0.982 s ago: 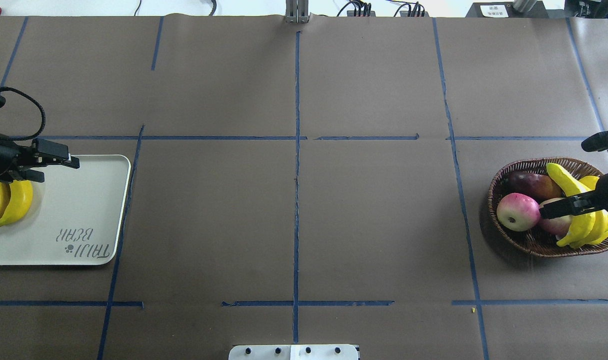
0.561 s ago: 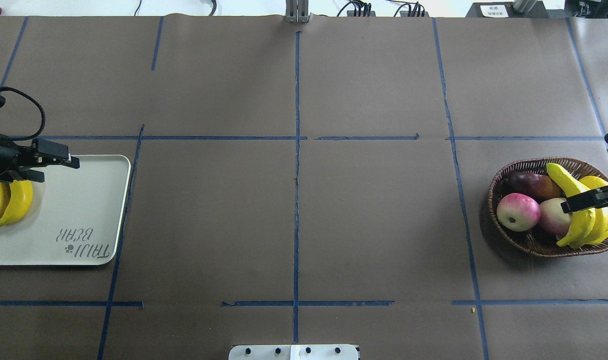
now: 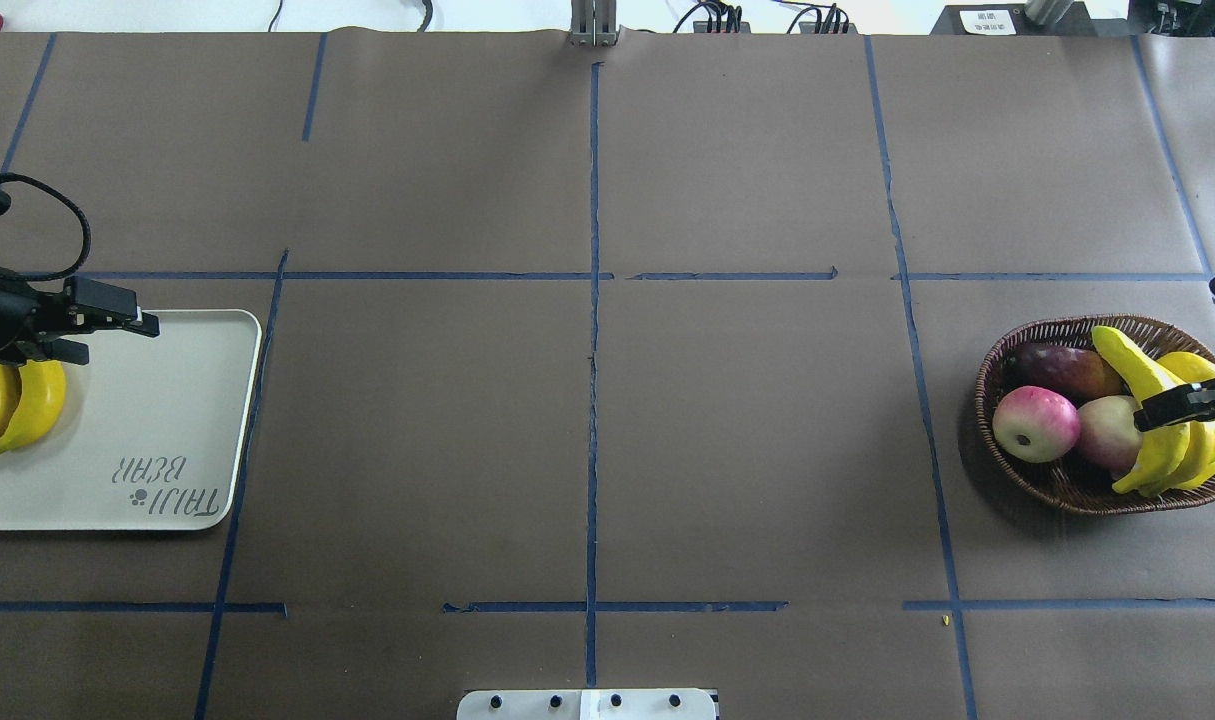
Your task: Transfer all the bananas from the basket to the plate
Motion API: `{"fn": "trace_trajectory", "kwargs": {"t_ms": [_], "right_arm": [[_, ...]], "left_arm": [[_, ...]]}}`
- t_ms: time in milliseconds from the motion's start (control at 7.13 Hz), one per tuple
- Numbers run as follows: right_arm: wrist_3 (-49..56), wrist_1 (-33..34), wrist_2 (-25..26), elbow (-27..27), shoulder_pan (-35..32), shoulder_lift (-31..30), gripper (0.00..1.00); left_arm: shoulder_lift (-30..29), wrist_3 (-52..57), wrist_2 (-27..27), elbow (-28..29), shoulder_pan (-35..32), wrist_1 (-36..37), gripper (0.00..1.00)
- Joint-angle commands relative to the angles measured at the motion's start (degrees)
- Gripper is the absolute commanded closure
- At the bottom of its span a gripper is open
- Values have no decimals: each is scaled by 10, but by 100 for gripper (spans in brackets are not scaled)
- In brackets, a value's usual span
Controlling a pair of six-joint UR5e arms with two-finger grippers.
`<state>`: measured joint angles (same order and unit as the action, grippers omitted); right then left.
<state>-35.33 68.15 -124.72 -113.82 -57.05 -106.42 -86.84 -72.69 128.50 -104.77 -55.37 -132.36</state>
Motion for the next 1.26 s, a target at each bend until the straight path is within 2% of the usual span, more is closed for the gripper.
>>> {"fn": "trace_trajectory", "kwargs": {"t_ms": [0,561,1122], "right_arm": [[0,0,1,11,1,2,25],[-1,0,1,19,10,5,30],[-19,1,-1,19,23,22,45]], "left_arm": [[0,0,0,-1,0,0,0],[3,0,0,-8,1,0,0],[4,0,0,-8,1,0,0]]}}
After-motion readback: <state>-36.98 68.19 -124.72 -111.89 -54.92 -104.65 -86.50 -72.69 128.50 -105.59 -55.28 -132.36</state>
